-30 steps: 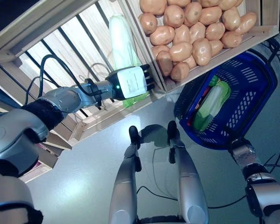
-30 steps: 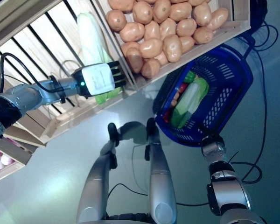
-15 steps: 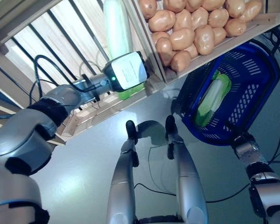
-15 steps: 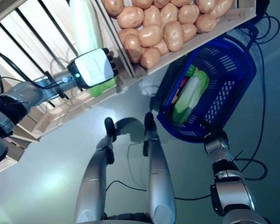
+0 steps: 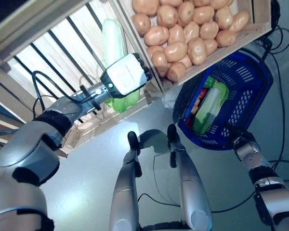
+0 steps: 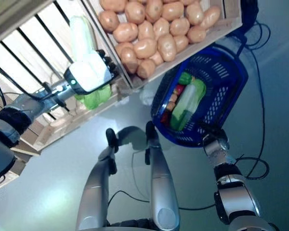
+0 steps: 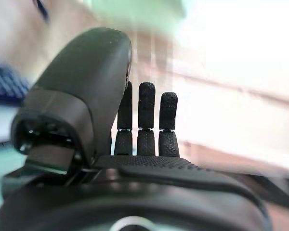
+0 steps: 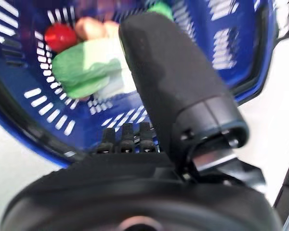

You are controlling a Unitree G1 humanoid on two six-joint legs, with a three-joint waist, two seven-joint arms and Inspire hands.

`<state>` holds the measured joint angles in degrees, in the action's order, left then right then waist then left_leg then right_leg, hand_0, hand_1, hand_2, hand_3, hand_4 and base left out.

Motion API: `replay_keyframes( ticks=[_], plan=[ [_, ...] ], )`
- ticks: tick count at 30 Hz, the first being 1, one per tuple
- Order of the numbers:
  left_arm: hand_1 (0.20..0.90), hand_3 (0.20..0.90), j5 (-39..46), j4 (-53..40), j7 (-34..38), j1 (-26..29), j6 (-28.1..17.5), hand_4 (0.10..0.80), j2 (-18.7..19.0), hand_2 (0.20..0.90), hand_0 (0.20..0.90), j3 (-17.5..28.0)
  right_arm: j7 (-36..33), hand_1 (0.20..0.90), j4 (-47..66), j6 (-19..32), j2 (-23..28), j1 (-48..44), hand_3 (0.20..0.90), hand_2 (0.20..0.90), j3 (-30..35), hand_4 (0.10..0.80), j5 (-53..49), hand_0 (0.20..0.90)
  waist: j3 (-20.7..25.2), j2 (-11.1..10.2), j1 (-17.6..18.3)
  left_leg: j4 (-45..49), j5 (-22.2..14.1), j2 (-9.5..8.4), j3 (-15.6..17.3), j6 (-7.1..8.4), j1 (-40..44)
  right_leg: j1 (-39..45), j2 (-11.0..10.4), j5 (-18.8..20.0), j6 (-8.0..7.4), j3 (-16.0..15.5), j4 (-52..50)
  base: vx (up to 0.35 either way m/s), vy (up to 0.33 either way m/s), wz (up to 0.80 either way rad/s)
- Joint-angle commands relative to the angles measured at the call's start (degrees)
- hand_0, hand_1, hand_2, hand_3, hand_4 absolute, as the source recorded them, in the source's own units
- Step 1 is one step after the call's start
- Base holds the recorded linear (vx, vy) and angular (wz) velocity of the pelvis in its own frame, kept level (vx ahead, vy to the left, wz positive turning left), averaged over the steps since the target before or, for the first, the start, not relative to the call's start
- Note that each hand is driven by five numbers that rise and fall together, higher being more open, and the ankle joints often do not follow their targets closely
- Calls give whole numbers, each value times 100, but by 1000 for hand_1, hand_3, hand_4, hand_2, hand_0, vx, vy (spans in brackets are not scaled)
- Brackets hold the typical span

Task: Put vegetables into the basket

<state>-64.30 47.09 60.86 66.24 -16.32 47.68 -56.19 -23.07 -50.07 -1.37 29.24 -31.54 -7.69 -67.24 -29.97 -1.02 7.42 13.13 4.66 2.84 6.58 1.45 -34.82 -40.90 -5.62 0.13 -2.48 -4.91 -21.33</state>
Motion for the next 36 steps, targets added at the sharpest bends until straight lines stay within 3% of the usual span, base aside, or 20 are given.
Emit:
replay_keyframes(
  ticks=[1, 7, 14, 15, 16, 17, 25, 36],
  plan=[
    [300, 300, 400, -771, 1084, -360, -71, 400, 281, 300, 300, 1170, -589, 900, 702, 488, 131, 427, 900, 900, 103, 800, 500, 900, 85, -48, -230, 10, -204, -62, 103, 283, 257, 922, 104, 167, -94, -327, 710, 0, 0, 0],
    [300, 300, 254, -1753, 825, -1655, -178, 400, 490, 300, 300, 2004, -877, 900, 1522, 361, 60, 1049, 900, 900, 216, 800, 924, 900, 420, 1, -375, -352, -211, -117, 29, 273, 908, 1567, 29, 158, -141, -404, 1024, 67, 39, -4],
    [300, 300, 741, -2336, -655, -1889, -331, 400, 1048, 300, 300, 1823, -981, 900, 1774, 30, 269, 1209, 900, 900, 247, 800, 1008, 900, 384, 60, -373, -325, -297, -135, 58, 229, 1124, 1820, 36, 104, -115, -431, 1067, 44, 32, 4],
    [335, 335, 785, -2453, -847, -1845, -274, 424, 1147, 335, 335, 1751, -961, 900, 1750, 30, 312, 1211, 900, 900, 248, 800, 989, 900, 356, 69, -375, -319, -302, -140, 62, 219, 1120, 1819, 38, 104, -112, -435, 1069, 0, 0, 0],
    [667, 667, 865, -2624, -1083, -1815, -241, 645, 1271, 667, 667, 1698, -952, 900, 1764, 25, 364, 1227, 900, 900, 259, 800, 952, 900, 312, 74, -385, -316, -300, -143, 65, 205, 1115, 1820, 39, 107, -111, -443, 1069, 0, 0, 0],
    [900, 900, 967, -2752, -1311, -1772, -230, 800, 1402, 900, 900, 1653, -939, 900, 1778, 31, 427, 1249, 900, 900, 265, 800, 900, 900, 274, 85, -390, -327, -290, -144, 77, 191, 1109, 1817, 40, 114, -110, -462, 1076, 0, 0, 0],
    [900, 900, 951, -3162, -1956, -1085, -295, 800, 1951, 900, 900, 1187, -826, 900, 1656, 68, 688, 1193, 900, 900, 254, 800, 740, 900, 53, 89, -405, -284, -229, -131, 84, 163, 952, 1733, 55, 148, -100, -547, 1076, 0, 0, 0],
    [900, 900, 578, -3228, -2729, 232, -837, 800, 2054, 900, 900, 106, -513, 900, 1122, 127, 805, 958, 900, 900, 103, 800, 615, 900, 17, 80, -371, 50, -274, -143, 147, 121, 430, 1279, -51, 186, -129, -570, 889, 3, 1, 0]
  ],
)
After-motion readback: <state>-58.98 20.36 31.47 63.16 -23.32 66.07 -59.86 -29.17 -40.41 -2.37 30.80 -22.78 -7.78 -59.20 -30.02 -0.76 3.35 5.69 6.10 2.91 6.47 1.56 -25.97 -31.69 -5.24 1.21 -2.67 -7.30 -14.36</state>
